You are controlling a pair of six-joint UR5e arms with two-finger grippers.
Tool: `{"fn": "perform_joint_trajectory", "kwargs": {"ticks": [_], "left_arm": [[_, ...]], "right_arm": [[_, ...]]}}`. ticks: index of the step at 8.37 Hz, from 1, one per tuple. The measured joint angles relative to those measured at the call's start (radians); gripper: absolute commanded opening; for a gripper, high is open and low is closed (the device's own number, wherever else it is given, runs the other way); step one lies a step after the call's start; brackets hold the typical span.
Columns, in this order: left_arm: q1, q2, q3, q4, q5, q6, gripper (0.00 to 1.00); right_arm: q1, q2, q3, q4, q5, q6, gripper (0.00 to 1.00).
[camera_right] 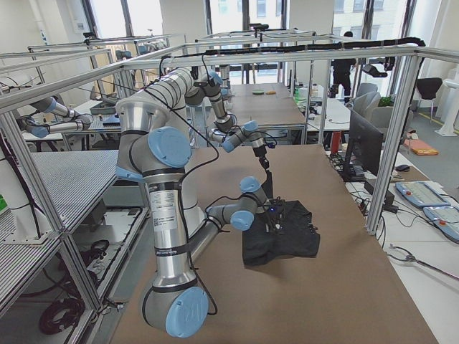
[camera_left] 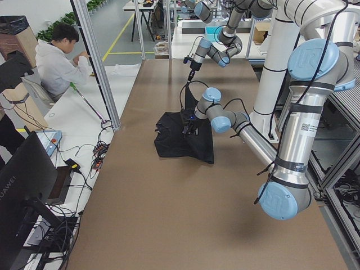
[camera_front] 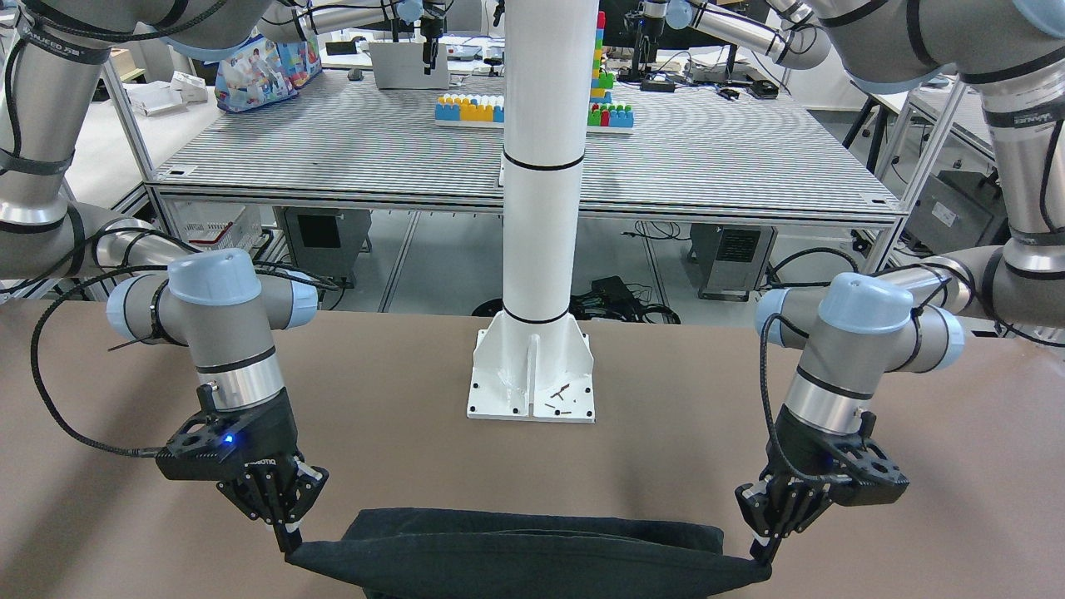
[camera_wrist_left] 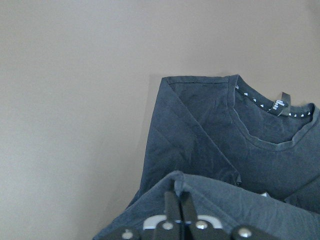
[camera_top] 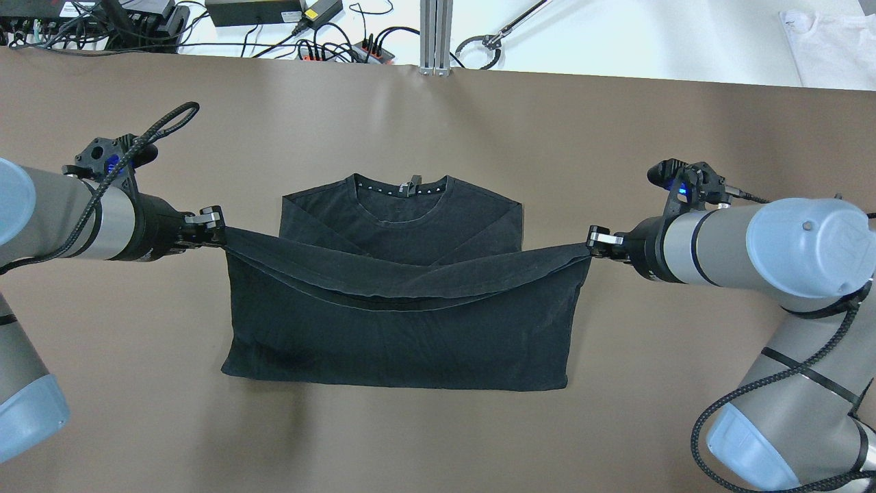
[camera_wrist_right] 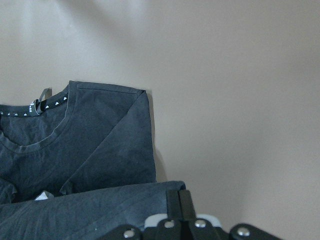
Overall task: Fold clothes
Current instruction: 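Lower the folded hem onto the shirt near the collar with both grippers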
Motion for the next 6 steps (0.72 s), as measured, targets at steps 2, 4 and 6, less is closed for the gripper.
{"fn": "perform_joint_trajectory", "kwargs": {"ticks": [2,4,6], "left_arm": [[-0.017,-0.073,0.119,-0.004,0.0,0.009,0.0],[-0.02,-0.128,0.238,-0.011,0.0,0.049,0.0],[-0.025,-0.151,0.349,-0.052,0.001,0.084,0.0]], "right_arm": [[0.014,0.075,-0.104,0.0,0.0,-0.007,0.0],[0.016,0.165,-0.232,0.0,-0.003,-0.008,0.0],[0.015,0.251,-0.368,0.008,-0.007,-0.007,0.0]]}}
